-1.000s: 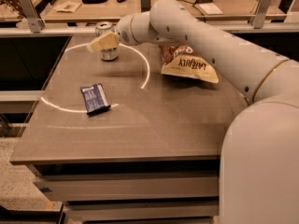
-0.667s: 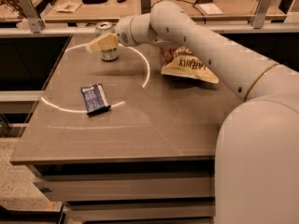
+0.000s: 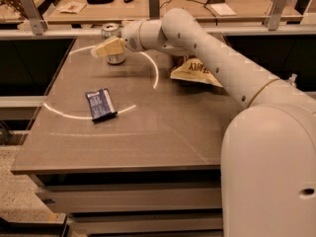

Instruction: Pick 7up can

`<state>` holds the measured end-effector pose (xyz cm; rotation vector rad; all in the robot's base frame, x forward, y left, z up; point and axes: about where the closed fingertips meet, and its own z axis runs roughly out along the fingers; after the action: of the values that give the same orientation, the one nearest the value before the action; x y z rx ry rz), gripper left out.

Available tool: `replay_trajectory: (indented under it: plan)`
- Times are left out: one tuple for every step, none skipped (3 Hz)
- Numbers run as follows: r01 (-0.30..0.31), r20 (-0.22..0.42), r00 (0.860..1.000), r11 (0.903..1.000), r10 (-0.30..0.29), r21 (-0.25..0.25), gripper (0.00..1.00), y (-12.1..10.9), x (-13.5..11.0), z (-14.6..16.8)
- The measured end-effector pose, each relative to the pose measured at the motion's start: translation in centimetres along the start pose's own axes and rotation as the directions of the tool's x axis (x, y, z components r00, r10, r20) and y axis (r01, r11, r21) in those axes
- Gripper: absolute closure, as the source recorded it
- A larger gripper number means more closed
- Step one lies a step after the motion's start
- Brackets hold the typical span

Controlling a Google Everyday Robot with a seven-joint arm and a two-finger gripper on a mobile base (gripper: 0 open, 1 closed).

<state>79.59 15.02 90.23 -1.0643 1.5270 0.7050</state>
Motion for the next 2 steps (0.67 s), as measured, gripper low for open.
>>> replay_trajectory:
  plan:
    - [0.03, 0.08, 0.996, 0.9983, -0.026, -0.05, 0.18, -1.0, -0.3, 0.3]
    - [0.069, 0.202, 0.978, 0.9905, -0.044, -0.119, 0.4, -1.4, -1.3, 0.2]
